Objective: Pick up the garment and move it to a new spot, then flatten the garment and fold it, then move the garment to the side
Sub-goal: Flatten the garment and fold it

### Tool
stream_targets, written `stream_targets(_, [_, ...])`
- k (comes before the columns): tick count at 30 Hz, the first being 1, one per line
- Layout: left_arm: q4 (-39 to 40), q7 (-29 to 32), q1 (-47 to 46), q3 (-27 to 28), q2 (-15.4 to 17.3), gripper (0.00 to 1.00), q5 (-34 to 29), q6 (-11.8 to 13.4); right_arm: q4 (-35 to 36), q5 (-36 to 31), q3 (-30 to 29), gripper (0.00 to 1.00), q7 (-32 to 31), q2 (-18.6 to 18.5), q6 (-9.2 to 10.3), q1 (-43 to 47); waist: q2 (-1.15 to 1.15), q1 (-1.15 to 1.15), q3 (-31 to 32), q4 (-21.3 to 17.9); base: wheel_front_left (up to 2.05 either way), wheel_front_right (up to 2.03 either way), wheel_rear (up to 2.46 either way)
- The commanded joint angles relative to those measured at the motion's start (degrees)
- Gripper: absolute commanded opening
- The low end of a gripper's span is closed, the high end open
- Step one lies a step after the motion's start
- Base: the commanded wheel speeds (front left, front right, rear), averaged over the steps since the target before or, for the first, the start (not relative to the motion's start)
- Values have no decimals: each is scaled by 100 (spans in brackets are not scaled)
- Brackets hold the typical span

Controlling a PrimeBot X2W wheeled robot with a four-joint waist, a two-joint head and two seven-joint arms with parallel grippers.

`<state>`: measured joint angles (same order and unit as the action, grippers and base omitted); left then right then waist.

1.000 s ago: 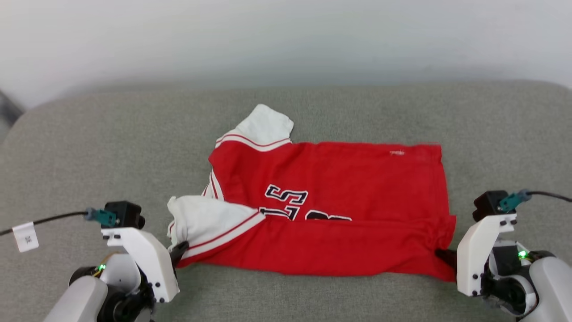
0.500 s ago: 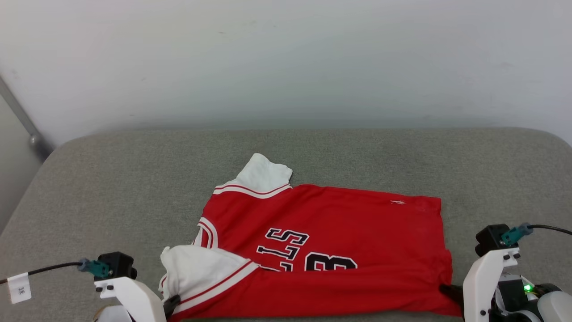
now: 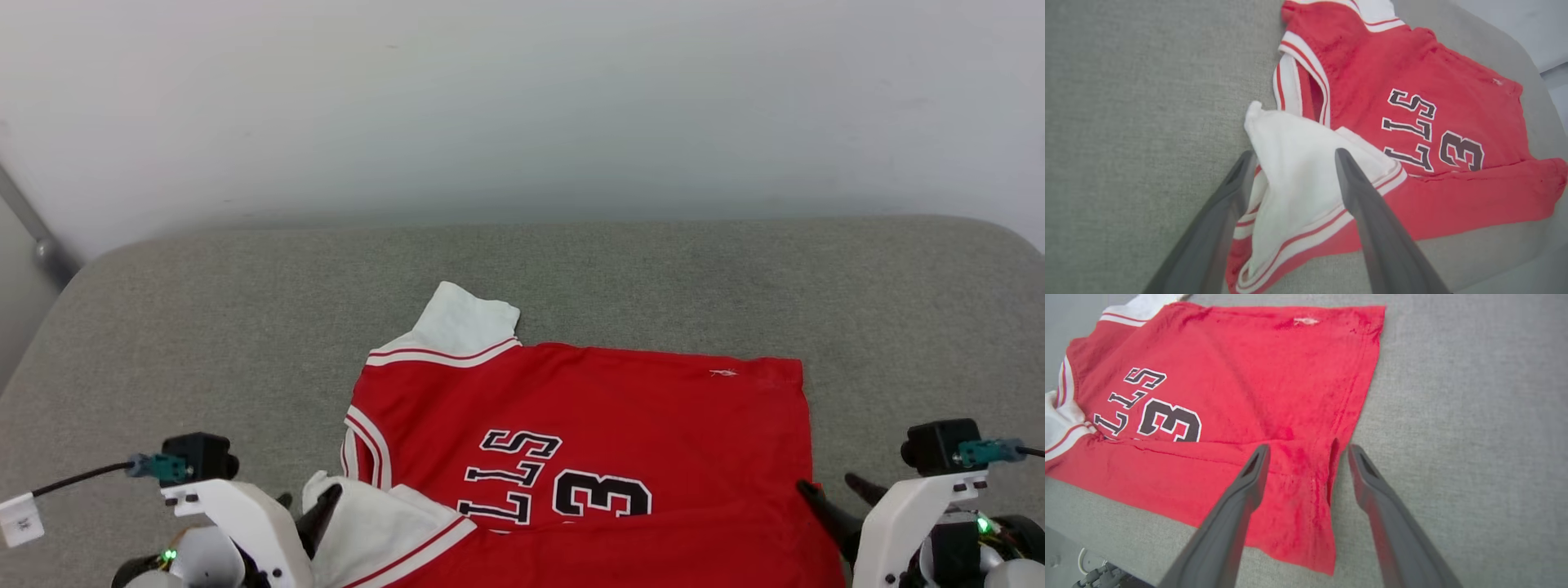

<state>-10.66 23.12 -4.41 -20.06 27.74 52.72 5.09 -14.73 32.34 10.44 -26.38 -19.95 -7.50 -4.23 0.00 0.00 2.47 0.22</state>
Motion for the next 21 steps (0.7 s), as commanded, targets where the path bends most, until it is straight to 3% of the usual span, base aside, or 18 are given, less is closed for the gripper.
stream_targets(1, [-22, -124, -116, 50, -24, 100, -61, 2, 59, -93, -45, 100, 204, 32, 2, -63, 0, 0, -23, -36, 0, 0, 0])
stream_targets(7, [-129, -862, -701, 273, -119, 100, -332, -18, 326, -617, -312, 100, 1352, 203, 1, -240, 0, 0, -174, -237, 0, 0, 0])
stream_targets(12, [-280, -1310, -1354, 389, -94, 100, -585, -60, 580, -866, -438, 100, 1890, 365, 2, -456, 0, 0, -561, -478, 0, 0, 0])
stream_targets(21, [-847, -1172, -2789, 397, 159, 100, -759, -378, 1139, -1273, -537, 100, 2345, 617, 2, -933, 0, 0, -1549, -1001, 0, 0, 0])
